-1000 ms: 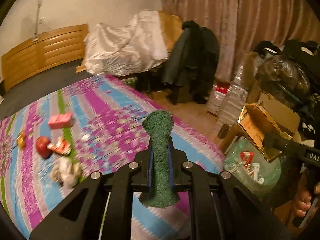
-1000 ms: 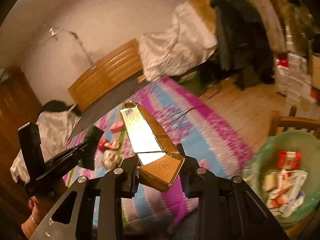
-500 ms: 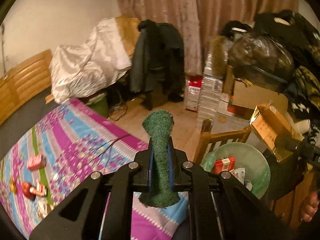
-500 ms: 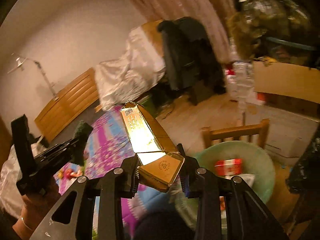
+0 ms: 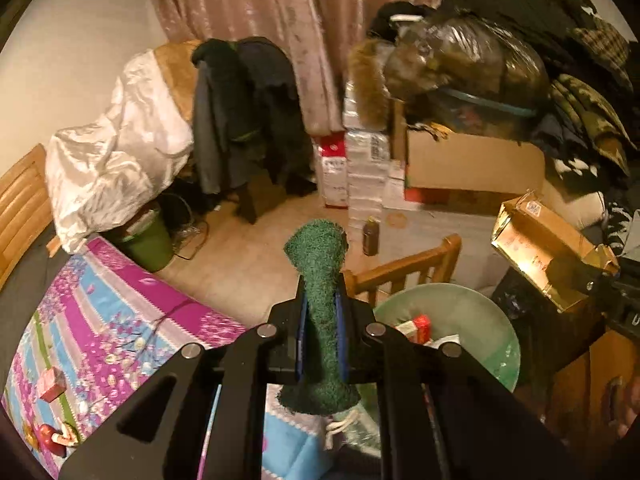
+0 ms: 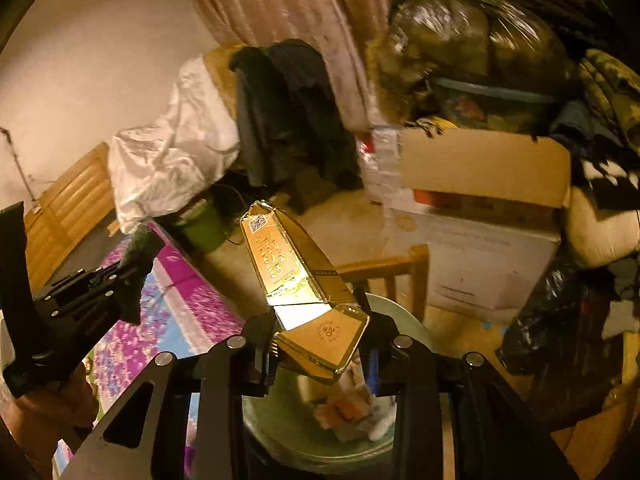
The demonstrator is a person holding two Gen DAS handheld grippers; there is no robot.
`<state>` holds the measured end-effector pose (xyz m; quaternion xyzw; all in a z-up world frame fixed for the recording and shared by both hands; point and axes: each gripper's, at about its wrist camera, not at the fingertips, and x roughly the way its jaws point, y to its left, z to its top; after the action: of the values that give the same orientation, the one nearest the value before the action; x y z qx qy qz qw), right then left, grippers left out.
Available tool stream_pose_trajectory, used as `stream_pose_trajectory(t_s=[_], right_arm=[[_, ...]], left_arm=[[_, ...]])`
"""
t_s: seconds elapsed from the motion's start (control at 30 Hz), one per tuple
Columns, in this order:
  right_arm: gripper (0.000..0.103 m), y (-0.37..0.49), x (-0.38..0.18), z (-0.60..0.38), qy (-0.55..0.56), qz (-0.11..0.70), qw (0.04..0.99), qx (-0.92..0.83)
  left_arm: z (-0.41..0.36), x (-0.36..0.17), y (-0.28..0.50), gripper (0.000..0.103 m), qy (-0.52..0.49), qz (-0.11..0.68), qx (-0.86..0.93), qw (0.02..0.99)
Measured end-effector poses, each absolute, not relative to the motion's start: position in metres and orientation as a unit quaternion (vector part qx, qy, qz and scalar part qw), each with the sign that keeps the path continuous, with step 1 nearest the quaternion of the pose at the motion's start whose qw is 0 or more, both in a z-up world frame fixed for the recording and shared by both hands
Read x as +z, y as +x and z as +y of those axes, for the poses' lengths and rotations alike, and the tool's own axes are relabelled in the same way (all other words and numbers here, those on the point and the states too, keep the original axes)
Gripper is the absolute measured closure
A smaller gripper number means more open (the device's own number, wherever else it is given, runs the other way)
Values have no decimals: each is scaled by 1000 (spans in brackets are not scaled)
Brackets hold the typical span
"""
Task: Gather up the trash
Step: 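Carry the green sponge and gold box over the green bin, then open both grippers to drop the green sponge and gold box into the bin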
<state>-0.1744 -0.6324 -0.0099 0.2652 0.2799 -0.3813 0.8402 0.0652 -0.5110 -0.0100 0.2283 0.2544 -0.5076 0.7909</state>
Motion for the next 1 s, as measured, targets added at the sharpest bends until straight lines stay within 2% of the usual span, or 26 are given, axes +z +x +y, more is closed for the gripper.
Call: stream_pose_trajectory(t_s=[0.43,1.0], right_arm=[[69,-186,-51,-646,276,313,812,-408],[69,-177,-71,-643,284,336,805,-398]], left_arm=[[-545,-42,43,93,258,277,-527,761],[-552,-56,37,93,278,281,-528,751]])
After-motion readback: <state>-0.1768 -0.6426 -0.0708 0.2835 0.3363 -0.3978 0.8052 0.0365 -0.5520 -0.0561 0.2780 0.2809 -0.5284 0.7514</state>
